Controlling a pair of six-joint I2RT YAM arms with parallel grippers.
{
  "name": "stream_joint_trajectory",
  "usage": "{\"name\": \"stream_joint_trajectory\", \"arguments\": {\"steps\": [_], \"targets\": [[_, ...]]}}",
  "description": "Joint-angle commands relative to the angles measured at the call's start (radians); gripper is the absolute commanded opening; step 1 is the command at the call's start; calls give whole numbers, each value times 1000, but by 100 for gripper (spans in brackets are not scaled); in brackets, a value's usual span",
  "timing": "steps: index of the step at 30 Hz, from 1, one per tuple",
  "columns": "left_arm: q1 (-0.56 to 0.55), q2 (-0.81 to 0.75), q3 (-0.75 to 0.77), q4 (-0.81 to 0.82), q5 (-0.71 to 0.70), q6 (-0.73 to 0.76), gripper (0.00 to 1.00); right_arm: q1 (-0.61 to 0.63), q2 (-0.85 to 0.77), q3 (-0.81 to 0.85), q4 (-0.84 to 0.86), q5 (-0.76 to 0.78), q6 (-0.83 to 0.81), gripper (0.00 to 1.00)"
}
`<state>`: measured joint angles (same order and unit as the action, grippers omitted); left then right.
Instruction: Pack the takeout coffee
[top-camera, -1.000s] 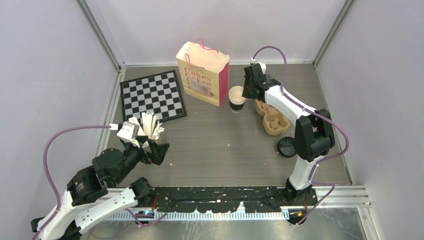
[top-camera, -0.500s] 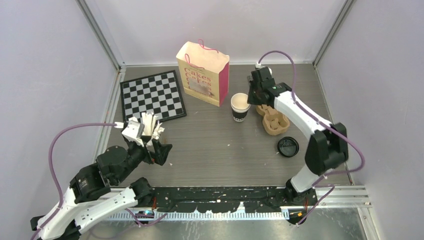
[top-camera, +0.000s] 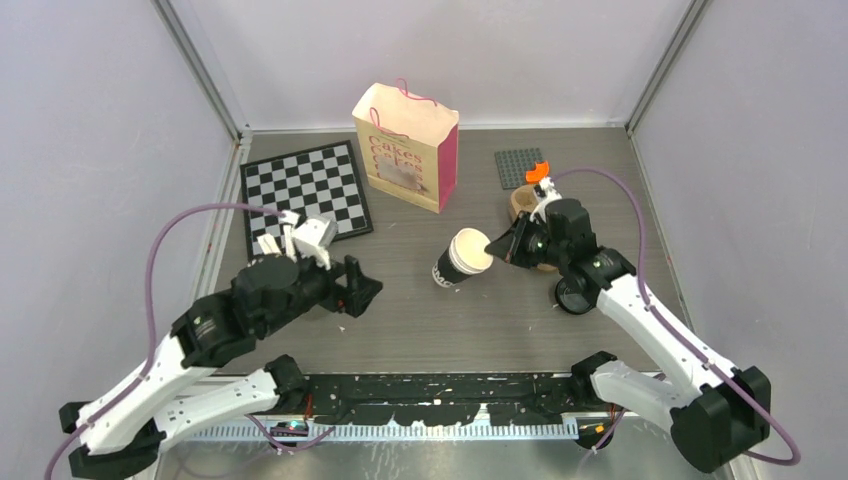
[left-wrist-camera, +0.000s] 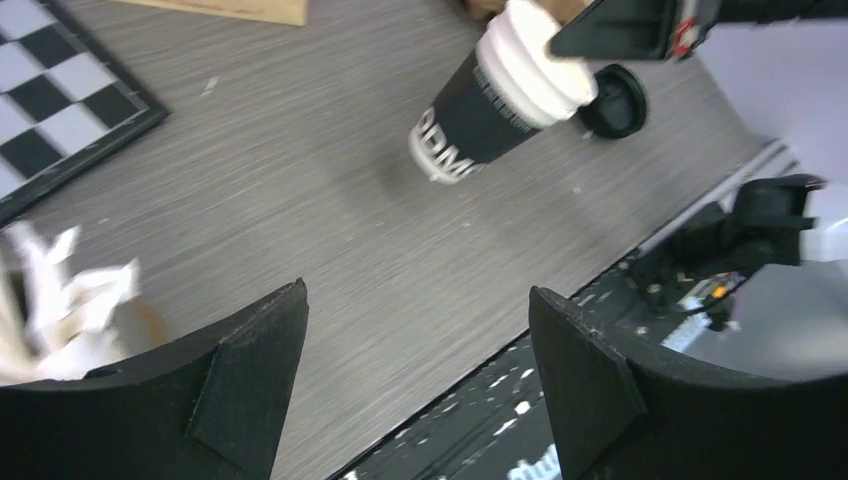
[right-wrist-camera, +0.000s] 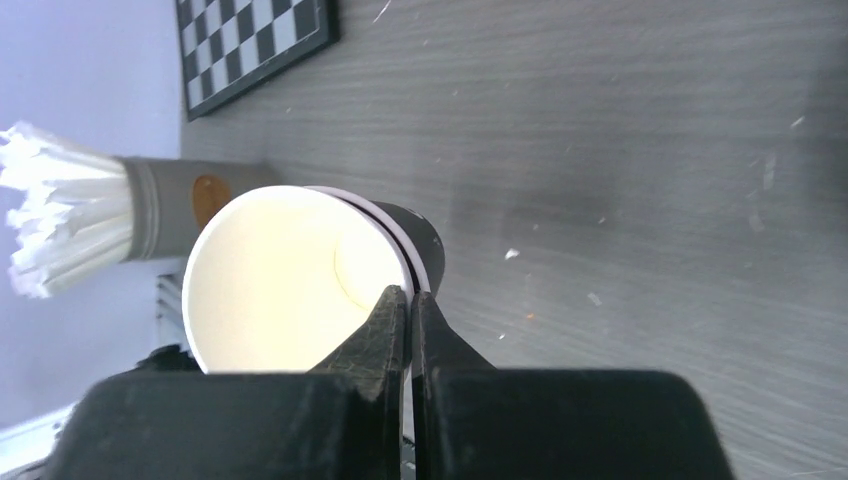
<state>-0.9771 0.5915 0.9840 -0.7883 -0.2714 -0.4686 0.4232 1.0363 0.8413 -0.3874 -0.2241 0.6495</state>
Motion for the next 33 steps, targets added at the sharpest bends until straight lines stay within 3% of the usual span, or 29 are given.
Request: {"name": "stream_joint_trajectory", "arguments": {"steps": [1, 6, 11, 19, 27, 33], "targets": [[-3, 171, 83, 134, 142, -110, 81, 8, -93, -117, 247, -126, 161, 0], [-3, 316, 45, 294, 186, -218, 76, 9, -160, -263, 427, -189, 228, 1], [-2, 424, -34, 443, 162, -287, 76, 9, -174, -301, 328, -125, 184, 1], [29, 610, -41, 453, 188, -334, 75, 8, -114, -354, 289, -97, 140, 4], [120, 619, -144, 583, 267, -399, 71, 11, -59, -373, 292, -103, 117, 12], [132, 642, -158, 614, 318, -392, 71, 10, -36, -378, 294, -114, 116, 13]]}}
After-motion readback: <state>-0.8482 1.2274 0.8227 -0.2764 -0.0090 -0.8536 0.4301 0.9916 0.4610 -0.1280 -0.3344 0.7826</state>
